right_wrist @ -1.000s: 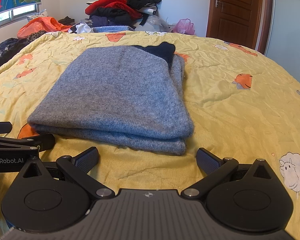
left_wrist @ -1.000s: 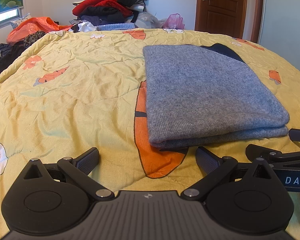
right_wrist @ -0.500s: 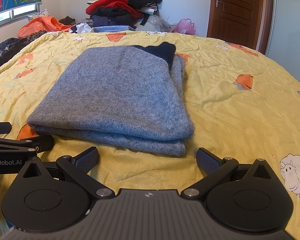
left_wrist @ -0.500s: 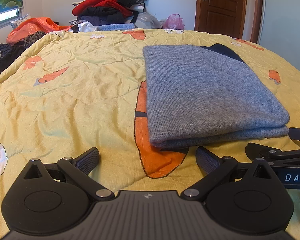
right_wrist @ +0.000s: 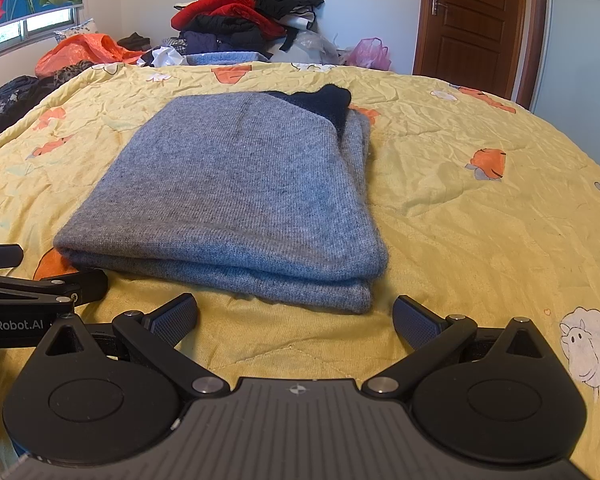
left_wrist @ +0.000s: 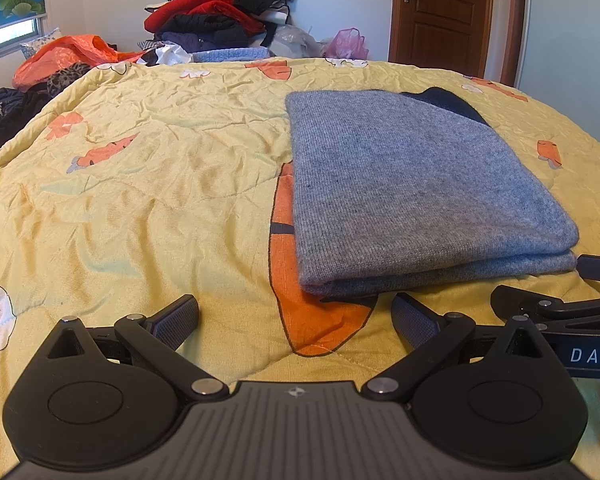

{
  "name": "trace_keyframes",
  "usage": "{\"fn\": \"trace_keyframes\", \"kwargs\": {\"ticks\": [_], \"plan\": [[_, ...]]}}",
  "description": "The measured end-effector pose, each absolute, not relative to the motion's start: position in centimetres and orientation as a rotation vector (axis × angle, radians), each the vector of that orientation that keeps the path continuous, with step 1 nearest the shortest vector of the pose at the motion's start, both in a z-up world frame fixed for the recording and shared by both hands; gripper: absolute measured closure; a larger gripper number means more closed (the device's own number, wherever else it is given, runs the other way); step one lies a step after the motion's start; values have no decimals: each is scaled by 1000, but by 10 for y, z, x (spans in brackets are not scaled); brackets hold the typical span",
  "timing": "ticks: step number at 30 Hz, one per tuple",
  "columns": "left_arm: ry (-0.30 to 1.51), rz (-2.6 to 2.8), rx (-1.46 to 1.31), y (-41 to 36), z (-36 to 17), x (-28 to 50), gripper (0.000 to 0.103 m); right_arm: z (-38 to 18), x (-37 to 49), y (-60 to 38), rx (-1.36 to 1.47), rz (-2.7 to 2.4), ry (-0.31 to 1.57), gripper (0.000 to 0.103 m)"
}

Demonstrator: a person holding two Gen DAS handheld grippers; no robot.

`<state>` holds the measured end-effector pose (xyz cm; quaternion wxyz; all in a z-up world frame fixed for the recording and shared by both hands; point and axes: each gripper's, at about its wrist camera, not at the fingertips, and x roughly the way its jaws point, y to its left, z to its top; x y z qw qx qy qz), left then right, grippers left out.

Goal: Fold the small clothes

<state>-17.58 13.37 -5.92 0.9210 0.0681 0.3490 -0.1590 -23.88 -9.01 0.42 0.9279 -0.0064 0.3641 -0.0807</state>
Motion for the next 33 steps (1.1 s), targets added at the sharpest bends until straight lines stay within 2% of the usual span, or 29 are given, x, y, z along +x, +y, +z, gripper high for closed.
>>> {"fn": "trace_keyframes", "kwargs": {"ticks": [33], "plan": [[710, -331, 153, 132, -58, -174, 0, 4, -239, -90, -13, -166, 746, 0]]}}
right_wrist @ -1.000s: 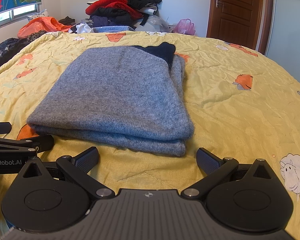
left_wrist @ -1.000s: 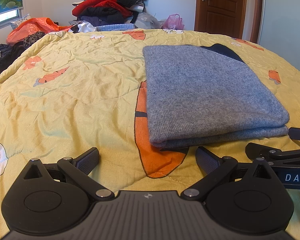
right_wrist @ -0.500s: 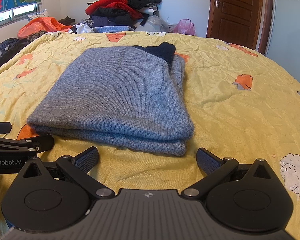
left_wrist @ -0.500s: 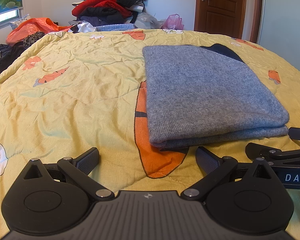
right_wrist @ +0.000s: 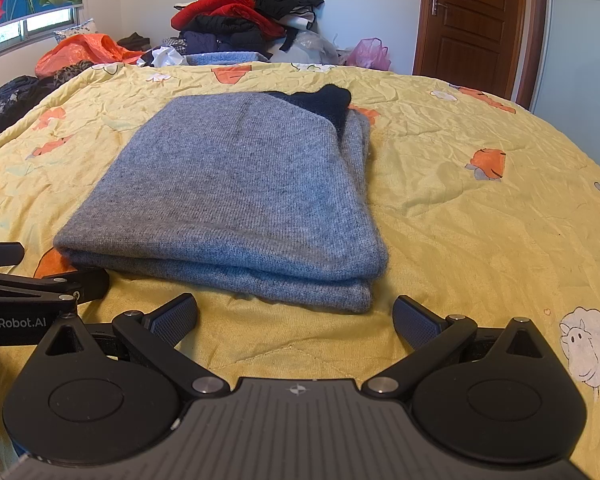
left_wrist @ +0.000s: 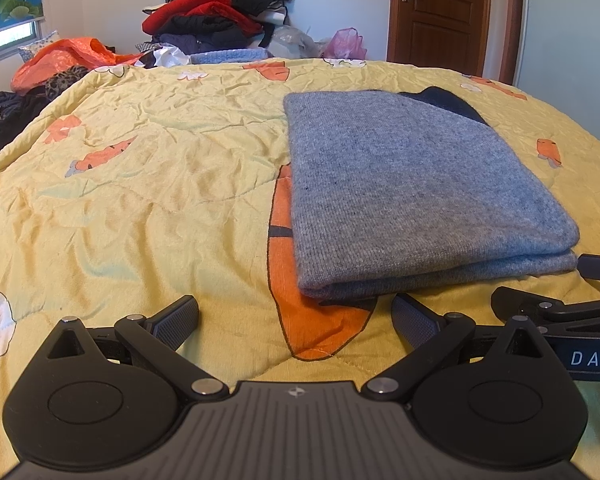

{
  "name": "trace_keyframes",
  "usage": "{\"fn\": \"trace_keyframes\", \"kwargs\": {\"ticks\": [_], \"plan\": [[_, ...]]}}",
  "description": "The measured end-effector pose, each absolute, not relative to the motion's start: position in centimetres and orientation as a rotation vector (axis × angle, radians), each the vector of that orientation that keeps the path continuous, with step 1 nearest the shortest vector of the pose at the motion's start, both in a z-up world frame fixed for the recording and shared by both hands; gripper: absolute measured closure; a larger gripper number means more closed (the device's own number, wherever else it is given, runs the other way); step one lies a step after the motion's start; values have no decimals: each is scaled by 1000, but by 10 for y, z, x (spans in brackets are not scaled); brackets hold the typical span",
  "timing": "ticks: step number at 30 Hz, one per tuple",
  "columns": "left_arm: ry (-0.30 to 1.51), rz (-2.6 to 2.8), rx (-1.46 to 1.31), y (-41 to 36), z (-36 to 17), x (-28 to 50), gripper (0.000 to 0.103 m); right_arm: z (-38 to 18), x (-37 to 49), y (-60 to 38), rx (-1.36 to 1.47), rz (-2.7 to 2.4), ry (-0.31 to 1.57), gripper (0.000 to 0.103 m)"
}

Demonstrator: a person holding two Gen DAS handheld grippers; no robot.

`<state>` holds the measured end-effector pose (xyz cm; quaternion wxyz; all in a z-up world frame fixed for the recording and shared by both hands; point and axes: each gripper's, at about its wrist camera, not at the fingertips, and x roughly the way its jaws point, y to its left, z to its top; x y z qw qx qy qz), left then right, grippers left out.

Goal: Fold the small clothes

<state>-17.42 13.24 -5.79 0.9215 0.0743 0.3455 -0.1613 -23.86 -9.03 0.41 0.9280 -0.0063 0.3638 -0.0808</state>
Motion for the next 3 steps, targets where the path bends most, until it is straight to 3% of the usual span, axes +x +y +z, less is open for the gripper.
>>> {"fn": "trace_keyframes", "kwargs": {"ticks": [3], "plan": [[713, -331, 146, 132, -58, -175, 0, 4, -239, -90, -13, -166, 745, 0]]}}
